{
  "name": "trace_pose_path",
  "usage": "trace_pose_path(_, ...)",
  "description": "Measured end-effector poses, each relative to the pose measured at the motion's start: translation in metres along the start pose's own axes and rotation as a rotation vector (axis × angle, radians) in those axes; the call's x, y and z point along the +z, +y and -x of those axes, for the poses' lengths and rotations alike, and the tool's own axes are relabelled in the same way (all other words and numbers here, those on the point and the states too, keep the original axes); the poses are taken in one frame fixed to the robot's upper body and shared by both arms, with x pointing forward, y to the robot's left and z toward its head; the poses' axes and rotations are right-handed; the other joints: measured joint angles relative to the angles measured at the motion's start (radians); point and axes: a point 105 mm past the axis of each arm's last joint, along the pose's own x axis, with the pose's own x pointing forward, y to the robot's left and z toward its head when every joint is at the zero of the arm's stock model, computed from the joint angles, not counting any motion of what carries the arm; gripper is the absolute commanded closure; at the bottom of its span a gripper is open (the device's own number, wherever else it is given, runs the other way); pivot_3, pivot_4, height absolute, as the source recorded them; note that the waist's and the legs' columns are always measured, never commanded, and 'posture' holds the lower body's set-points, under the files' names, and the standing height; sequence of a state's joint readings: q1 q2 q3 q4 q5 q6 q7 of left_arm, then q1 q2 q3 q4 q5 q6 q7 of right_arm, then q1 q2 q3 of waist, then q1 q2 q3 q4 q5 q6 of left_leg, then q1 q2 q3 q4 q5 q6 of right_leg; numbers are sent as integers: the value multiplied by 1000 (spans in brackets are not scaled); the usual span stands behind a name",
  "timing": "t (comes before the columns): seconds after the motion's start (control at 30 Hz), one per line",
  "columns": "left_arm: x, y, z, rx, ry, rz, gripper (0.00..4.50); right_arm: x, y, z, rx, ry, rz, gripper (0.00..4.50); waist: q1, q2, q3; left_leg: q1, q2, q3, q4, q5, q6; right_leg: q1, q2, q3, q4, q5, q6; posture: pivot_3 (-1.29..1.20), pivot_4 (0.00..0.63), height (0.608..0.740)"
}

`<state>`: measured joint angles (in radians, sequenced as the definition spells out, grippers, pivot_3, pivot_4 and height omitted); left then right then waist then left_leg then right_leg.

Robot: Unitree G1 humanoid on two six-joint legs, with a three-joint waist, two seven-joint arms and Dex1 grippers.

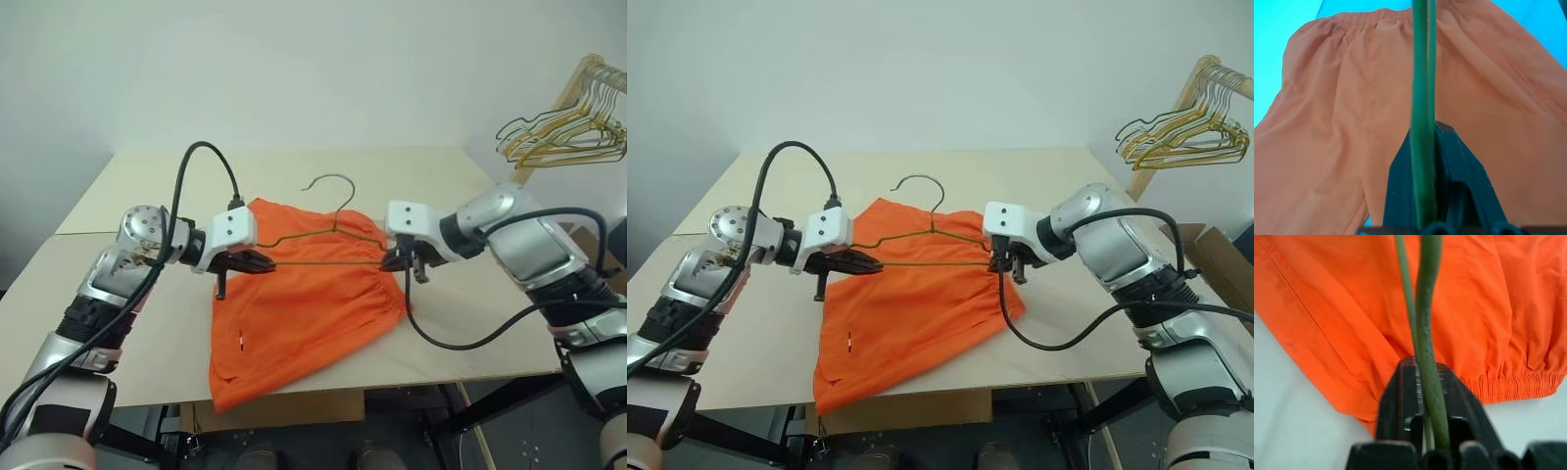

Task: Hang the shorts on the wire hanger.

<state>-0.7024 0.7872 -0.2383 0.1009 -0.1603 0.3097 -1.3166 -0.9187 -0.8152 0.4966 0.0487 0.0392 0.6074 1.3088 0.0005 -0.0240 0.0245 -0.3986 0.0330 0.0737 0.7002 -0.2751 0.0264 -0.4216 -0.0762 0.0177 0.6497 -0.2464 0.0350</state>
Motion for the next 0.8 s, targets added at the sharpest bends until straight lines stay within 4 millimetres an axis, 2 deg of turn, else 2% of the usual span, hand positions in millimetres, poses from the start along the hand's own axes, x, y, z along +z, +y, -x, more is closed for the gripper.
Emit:
trace_pose_path(0.17,0,-1,0,-5,-2,0,4500,0,1,0,7,5,10,4492,0,0,0,0,0,1,0,0,0,0,0,0,0,0,0,30,0,740)
trace_pose_path(0.2,0,-1,0,-9,-3,1,3946,0,1,0,13,5,10,4500,0,0,0,0,0,1,1,0,0,0,0,0,0,0,0,30,0,740)
trace_pose_path(0.27,1,-3,0,-24,-25,8,3461,0,3,0,25,3,8,4500,0,0,0,0,0,1,1,0,0,0,0,0,0,0,0,32,0,740)
trace_pose_path(0.4,8,-3,1,-33,-101,3,2179,-9,12,3,55,-10,4,4500,9,0,0,-1,0,1,2,0,0,0,0,-1,0,0,0,46,0,740)
trace_pose_path(0.6,-2,10,17,40,-151,47,206,-40,29,19,72,-10,-104,4500,16,0,0,-1,0,1,2,0,0,1,0,-1,-1,1,1,55,0,740)
trace_pose_path(0.63,-2,12,22,58,-170,60,41,-49,31,24,56,-8,-153,4500,16,0,0,-1,0,1,2,0,0,1,0,-1,-1,1,1,56,0,740)
trace_pose_path(0.8,-2,10,40,127,-273,151,41,-92,39,37,-67,-10,-450,4500,15,0,0,0,1,1,3,0,0,1,0,-1,0,1,1,38,0,740)
